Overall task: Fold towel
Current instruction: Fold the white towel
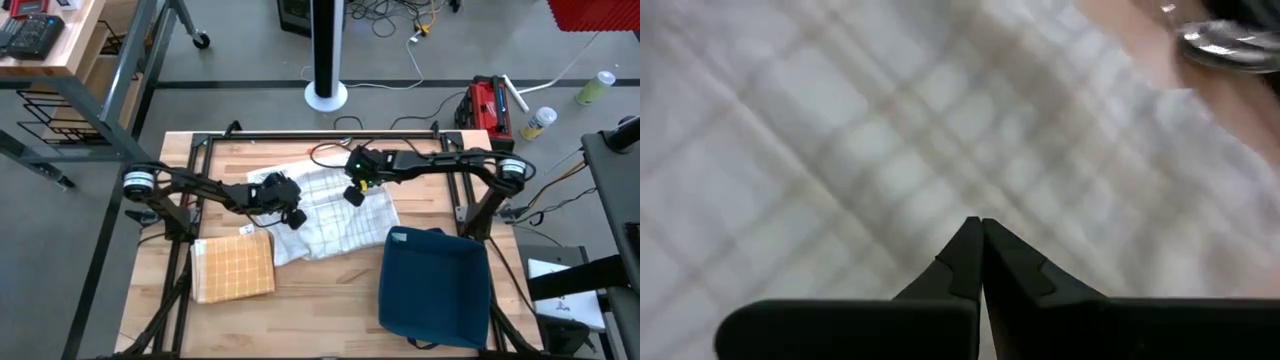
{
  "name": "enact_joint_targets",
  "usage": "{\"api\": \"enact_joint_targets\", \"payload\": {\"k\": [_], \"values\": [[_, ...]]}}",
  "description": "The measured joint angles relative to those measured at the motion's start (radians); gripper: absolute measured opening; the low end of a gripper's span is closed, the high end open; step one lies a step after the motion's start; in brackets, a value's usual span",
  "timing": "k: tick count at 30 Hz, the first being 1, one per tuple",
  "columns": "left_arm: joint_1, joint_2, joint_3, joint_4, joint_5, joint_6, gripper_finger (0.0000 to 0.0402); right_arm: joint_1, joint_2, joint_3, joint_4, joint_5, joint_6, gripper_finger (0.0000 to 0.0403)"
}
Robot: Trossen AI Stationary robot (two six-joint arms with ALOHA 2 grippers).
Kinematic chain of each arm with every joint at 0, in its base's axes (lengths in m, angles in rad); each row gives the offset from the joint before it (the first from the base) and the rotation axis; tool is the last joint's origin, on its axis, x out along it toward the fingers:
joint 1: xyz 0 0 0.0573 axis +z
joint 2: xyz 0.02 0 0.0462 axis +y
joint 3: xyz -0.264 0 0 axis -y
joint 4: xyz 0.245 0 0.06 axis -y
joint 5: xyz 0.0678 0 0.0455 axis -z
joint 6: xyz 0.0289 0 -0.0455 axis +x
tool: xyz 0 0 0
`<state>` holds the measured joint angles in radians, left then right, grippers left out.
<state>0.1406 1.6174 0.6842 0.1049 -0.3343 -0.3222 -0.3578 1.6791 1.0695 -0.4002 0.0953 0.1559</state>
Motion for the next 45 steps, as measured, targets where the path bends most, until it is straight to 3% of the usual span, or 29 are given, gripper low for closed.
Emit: {"api": "enact_joint_targets", "payload": {"k": [8, 12, 23, 29, 34, 38, 45], "values": [[0.003, 0.115, -0.02, 0.009, -0.079, -0.042, 0.002, -0.003, 0.139, 0.001, -0.066, -0.006, 0.008, 0.0], [0.004, 0.133, -0.03, 0.028, -0.054, -0.054, 0.002, -0.007, 0.149, -0.002, -0.16, 0.096, 0.018, 0.0], [0.005, 0.113, -0.034, 0.009, -0.027, -0.054, 0.002, -0.021, -0.023, -0.043, -0.356, 0.165, -0.009, 0.0], [0.002, 0.036, 0.006, 0.002, 0.042, 0.027, 0.002, -0.036, -0.159, -0.055, -0.246, 0.163, -0.047, 0.0], [0.036, 0.001, 0.047, 0.065, 0.017, 0.145, 0.002, -0.052, -0.17, -0.035, -0.083, 0.107, -0.046, 0.0], [0.112, 0.032, 0.049, 0.113, 0.067, 0.152, 0.0016, -0.055, -0.095, -0.001, 0.044, 0.006, -0.01, 0.0], [0.191, 0.125, 0.039, 0.113, 0.153, 0.068, 0.0003, -0.055, 0.121, 0.129, 0.072, -0.005, 0.088, 0.0]]}}
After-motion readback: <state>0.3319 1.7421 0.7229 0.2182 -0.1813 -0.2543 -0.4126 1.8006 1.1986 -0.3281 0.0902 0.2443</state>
